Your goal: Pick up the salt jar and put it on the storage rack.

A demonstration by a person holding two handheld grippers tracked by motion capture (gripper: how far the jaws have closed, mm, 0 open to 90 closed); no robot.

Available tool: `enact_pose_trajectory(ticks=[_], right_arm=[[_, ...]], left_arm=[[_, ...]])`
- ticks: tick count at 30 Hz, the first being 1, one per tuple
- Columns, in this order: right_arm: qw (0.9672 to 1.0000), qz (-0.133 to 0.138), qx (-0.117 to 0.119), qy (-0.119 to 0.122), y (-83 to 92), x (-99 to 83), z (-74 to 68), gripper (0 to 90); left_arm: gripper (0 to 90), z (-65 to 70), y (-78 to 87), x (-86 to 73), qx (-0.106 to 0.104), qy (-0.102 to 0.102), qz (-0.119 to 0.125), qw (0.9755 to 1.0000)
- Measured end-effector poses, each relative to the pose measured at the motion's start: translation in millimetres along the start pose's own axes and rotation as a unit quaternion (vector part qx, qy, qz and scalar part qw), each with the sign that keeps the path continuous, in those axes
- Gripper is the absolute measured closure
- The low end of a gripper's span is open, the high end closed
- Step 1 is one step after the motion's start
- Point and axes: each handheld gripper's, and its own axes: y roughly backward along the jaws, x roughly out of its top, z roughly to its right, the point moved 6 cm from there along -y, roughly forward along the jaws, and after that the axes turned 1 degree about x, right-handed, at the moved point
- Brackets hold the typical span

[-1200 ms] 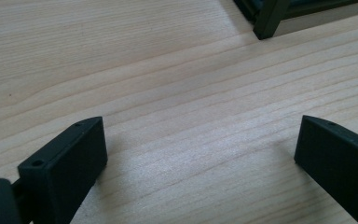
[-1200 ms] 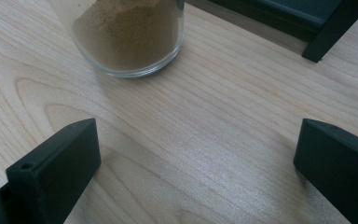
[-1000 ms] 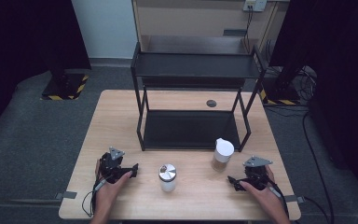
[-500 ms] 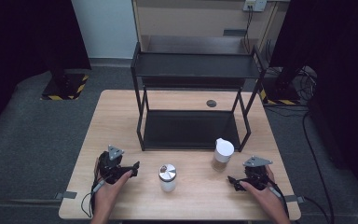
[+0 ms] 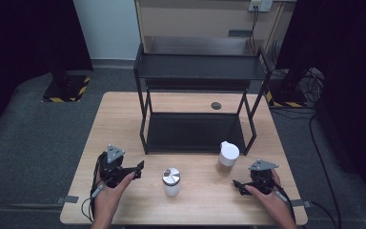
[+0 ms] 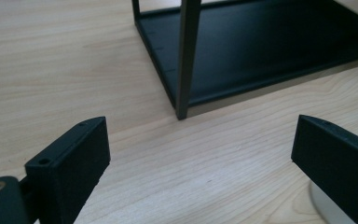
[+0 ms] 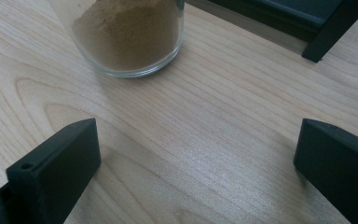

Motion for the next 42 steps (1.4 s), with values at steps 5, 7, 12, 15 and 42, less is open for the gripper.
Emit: enact_pose_trajectory(ticks=[5, 7, 12, 15, 42], right_arm=[[1.0000, 0.000, 0.000, 0.000, 0.0, 0.0, 0.0, 0.9], [1.0000, 0.000, 0.000, 0.000, 0.0, 0.0, 0.0, 0.9], [1.0000, 0.000, 0.000, 0.000, 0.0, 0.0, 0.0, 0.9], [1.0000, 0.000, 0.000, 0.000, 0.0, 0.0, 0.0, 0.9], [1.0000, 0.000, 0.000, 0.000, 0.0, 0.0, 0.0, 0.9]], left_arm=[[3.2, 10.1, 9.5, 8.4, -0.009, -0.009, 0.012, 0.9999], [3.2, 14.5, 12.1, 11.1, -0.013, -0.015, 0.014, 0.9997], [3.1, 25.1, 17.3, 16.8, -0.024, -0.026, 0.020, 0.9992], [3.1, 30.2, 20.3, 19.1, -0.032, -0.029, 0.024, 0.9988], [2.9, 84.3, 11.8, 18.8, -0.076, -0.087, 0.019, 0.9930]])
